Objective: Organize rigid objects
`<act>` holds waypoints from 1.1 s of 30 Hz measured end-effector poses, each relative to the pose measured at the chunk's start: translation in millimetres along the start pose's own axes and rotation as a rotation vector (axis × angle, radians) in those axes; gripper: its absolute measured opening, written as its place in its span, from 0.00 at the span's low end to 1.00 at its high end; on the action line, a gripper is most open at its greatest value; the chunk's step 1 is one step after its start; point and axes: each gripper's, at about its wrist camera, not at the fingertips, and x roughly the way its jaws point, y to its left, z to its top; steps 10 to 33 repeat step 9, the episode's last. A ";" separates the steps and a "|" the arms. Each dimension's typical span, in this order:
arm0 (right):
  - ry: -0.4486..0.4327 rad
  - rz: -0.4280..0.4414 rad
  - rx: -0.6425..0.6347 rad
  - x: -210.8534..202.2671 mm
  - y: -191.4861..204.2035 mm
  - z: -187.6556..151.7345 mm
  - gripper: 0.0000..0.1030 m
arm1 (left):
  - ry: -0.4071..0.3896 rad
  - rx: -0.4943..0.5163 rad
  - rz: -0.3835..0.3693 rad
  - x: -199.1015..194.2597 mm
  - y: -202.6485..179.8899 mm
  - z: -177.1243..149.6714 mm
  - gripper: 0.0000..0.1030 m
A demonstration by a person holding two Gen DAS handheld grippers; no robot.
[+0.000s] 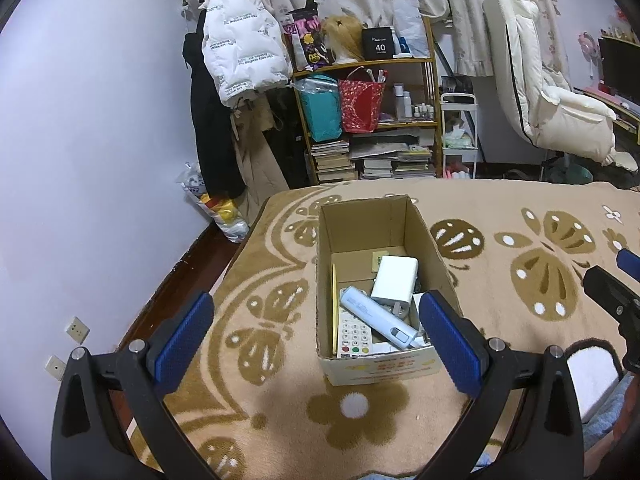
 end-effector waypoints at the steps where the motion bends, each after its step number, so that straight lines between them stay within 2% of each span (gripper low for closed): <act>1: 0.000 0.000 0.000 0.0 0.1 0.0 1.00 | 0.000 -0.004 0.004 0.2 1.0 0.1 0.99; 33: 0.000 -0.001 0.000 0.2 1.5 -0.1 1.00 | -0.008 -0.003 0.007 -1.1 0.9 0.4 0.99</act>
